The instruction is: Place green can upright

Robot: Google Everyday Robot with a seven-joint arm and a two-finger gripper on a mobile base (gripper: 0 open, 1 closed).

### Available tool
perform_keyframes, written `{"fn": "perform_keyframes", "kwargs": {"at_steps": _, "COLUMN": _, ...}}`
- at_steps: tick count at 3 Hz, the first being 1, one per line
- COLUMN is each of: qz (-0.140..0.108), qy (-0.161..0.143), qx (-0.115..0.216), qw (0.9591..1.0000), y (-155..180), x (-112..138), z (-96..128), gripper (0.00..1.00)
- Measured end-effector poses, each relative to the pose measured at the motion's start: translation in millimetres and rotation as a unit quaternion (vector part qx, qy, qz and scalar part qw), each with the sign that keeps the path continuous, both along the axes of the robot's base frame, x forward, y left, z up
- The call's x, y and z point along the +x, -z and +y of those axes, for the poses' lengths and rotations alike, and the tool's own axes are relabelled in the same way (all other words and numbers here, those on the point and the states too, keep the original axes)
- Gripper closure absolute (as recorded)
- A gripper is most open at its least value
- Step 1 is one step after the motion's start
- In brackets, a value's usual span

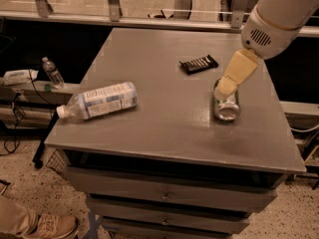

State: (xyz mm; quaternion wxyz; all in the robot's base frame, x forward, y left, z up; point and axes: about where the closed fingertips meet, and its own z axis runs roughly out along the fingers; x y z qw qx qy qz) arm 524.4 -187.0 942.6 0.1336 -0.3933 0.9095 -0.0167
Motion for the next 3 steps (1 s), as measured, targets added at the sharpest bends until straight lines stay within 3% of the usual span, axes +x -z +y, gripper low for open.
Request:
{"fn": "perform_keyframes", "kwargs": {"at_steps": 1, "qz": 0.0, "qy": 0.038, "qx": 0.011, "qw": 0.9992, "y": -1, "x": 0, "z": 1, "gripper": 0.0}}
{"fn": "perform_keyframes", "kwargs": {"at_steps": 2, "qz": 0.027, "qy": 0.073, "qx": 0.018, "qw": 0.9968, "y": 7, "x": 8, "z": -4, "gripper": 0.0}}
{"fn": "perform_keyframes", "kwargs": {"at_steps": 3, "qz": 0.067, "qy": 0.134, "qx": 0.026, "qw": 0.9884, "y": 22, "x": 31, "z": -3, "gripper": 0.0}}
